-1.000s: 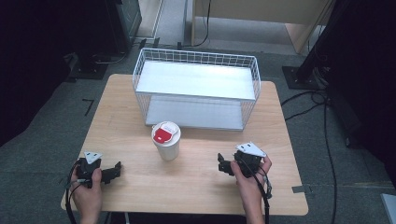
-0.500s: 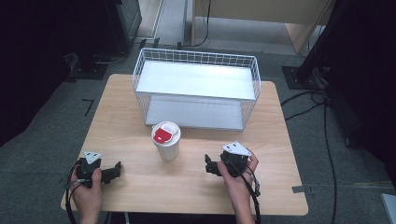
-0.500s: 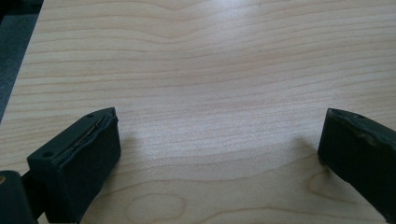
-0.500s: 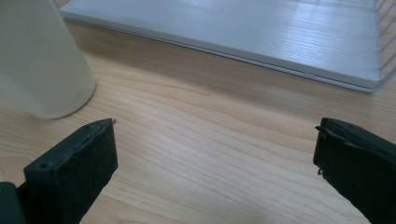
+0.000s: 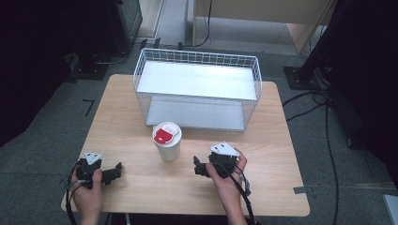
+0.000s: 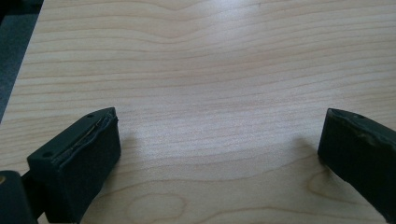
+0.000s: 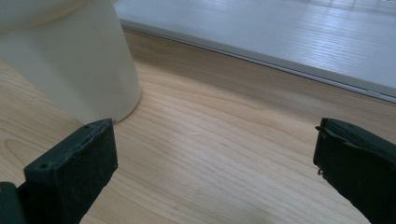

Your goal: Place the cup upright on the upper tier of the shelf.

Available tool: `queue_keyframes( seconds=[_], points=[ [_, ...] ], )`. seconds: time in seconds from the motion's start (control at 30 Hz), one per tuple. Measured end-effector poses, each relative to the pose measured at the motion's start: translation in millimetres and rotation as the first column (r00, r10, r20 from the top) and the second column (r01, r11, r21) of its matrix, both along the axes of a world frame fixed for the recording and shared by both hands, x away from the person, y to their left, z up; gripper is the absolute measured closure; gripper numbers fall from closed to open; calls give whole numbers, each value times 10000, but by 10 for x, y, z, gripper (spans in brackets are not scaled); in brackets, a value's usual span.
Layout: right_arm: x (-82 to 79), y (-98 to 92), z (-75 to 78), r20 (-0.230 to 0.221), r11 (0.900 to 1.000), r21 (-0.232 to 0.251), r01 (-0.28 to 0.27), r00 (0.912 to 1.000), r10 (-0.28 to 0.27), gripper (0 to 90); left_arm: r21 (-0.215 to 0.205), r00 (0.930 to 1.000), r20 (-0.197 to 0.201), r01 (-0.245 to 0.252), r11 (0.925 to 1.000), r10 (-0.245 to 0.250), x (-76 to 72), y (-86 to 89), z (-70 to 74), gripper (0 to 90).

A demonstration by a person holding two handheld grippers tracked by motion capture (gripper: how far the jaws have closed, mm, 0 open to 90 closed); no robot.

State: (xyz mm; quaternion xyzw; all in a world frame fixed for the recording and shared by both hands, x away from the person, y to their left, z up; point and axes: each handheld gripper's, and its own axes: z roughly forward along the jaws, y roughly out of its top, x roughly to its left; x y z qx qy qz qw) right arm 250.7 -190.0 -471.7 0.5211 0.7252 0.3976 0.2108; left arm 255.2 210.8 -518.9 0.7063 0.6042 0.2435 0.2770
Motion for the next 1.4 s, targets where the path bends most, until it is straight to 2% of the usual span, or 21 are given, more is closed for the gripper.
queue_keyframes(
  seconds=[0.37, 0.9, 1.4],
  points=[
    [16, 299, 1, 38, 9980, 102, -628, 9980, 627, 0, 16, 10000, -16, 11, 10000, -11, 0, 1, 1, 0],
    [77, 784, 8, 242, 9876, 465, -1499, 9886, 1489, 0, 15, 10000, -17, 9, 10000, -9, 0, 1, 1, 0],
    [212, 979, -69, 522, 9860, 998, -1334, 9903, 1287, 0, 12, 10000, -12, 7, 10000, -7, 0, 0, 1, 0]
  ],
)
